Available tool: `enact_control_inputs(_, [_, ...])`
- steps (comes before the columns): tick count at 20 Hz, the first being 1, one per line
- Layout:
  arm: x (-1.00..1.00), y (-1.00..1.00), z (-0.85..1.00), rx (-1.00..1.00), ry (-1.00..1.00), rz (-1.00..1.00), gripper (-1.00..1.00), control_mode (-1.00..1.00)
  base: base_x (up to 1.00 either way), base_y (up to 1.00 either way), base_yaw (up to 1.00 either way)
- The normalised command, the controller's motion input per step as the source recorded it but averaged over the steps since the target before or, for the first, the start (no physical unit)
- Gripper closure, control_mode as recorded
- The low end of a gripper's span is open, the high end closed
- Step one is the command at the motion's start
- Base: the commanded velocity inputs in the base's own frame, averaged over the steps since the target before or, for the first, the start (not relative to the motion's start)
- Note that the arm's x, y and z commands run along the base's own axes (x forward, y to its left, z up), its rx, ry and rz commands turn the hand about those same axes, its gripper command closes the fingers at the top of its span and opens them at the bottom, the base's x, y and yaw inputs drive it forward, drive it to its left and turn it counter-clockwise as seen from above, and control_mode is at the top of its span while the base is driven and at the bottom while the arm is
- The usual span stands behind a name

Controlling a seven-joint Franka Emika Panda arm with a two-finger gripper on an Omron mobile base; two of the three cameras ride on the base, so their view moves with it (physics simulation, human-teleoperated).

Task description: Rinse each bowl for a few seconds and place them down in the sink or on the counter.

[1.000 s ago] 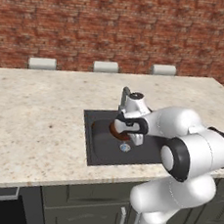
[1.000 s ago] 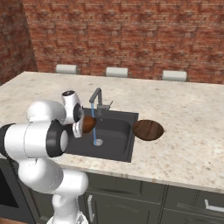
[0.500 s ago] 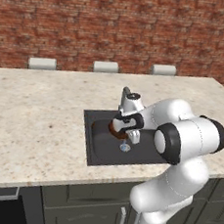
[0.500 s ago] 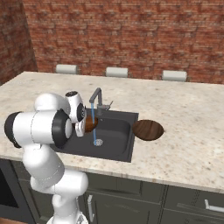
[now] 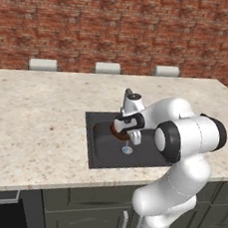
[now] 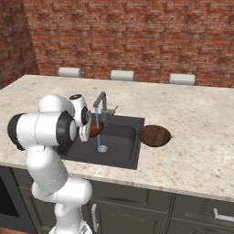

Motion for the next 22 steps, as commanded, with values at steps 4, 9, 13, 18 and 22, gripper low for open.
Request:
enact_control_inputs(4, [-0.03,0.04,0.18,-0.02,-0.04,-0.01,1.0,-1.0,0.0,0.0,0.0])
enact_control_inputs(9, [-0.11,0.12,0.25,-0.02,-0.07,0.0,1.0,-1.0,0.0,0.0,0.0])
enact_control_inputs(13, [-0.26,0.22,0.16,0.0,-0.08,0.0,1.0,-1.0,0.0,0.0,0.0])
enact_control_inputs(18, [-0.3,0.22,0.17,0.0,-0.05,0.0,1.0,-1.0,0.0,0.0,0.0])
enact_control_inputs(22, [-0.22,0.2,0.27,0.0,-0.03,0.01,1.0,-1.0,0.0,0.0,0.0])
